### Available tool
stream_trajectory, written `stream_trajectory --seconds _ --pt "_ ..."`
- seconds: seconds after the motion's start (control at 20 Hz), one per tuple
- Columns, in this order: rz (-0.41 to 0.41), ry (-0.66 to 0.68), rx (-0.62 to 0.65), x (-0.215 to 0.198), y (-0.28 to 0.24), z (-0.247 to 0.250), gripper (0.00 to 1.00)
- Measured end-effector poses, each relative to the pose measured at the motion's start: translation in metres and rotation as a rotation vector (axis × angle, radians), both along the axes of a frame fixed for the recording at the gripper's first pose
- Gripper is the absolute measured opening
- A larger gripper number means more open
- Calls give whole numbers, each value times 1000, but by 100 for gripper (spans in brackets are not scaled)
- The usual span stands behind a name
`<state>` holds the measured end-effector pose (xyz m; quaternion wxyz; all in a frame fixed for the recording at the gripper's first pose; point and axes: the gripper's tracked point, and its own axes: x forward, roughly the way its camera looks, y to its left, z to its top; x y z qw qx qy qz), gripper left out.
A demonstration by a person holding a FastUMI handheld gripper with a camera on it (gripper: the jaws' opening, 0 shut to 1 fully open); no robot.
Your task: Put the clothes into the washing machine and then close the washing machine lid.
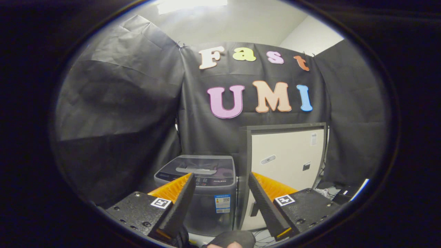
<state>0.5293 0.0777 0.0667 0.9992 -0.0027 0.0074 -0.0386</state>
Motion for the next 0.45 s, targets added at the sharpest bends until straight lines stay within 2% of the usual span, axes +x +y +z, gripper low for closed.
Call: stream_trajectory --seconds 0.45 --pt "4 0 -6 0 2 -1 94"
